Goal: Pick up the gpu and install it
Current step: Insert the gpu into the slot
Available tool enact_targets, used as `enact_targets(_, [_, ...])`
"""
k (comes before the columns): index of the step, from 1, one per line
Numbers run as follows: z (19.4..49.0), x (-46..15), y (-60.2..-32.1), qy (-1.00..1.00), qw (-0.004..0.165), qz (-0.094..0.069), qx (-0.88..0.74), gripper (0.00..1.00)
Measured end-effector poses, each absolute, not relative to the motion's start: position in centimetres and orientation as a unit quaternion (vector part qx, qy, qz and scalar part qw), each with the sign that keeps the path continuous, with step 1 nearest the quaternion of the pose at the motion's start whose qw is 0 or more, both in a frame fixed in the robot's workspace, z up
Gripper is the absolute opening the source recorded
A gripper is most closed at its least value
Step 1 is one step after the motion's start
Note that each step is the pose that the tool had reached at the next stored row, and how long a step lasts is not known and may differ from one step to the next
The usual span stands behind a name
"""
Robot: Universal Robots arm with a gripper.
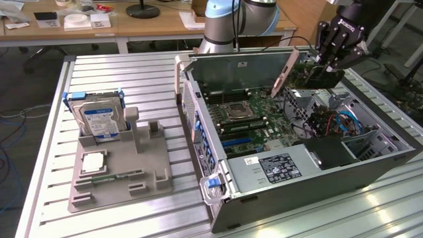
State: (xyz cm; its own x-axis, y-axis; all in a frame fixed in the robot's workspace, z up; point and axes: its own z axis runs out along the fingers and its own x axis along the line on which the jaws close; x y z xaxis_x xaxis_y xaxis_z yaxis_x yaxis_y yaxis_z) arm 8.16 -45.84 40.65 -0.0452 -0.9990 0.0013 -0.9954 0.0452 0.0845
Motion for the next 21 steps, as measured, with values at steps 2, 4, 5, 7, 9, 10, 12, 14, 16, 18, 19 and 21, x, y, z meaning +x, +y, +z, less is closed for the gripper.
enact_targets(2, [40.64,8.16,-45.84,-0.715,0.030,-0.030,0.697,0.27])
enact_targets(4, [40.62,8.16,-45.84,-0.708,0.030,-0.029,0.705,0.27])
enact_targets(5, [40.59,8.16,-45.84,-0.705,0.030,-0.029,0.708,0.27])
enact_targets(7, [40.51,8.16,-45.84,-0.698,0.030,-0.028,0.715,0.27])
enact_targets(9, [40.41,8.16,-45.84,-0.692,0.028,-0.026,0.721,0.27])
enact_targets(10, [40.36,8.16,-45.84,-0.689,0.027,-0.024,0.723,0.27])
enact_targets(12, [40.26,8.16,-45.84,-0.685,0.025,-0.022,0.728,0.27])
enact_targets(14, [40.25,8.16,-45.84,-0.682,0.025,-0.021,0.731,0.27])
enact_targets(16, [40.25,8.15,-45.84,-0.682,0.025,-0.021,0.731,0.27])
enact_targets(18, [40.16,8.08,-45.84,-0.682,0.022,-0.019,0.731,0.27])
enact_targets(19, [40.12,8.01,-45.83,-0.682,0.018,-0.015,0.731,0.27])
enact_targets(21, [40.01,7.77,-45.84,-0.682,0.011,-0.007,0.731,0.27])
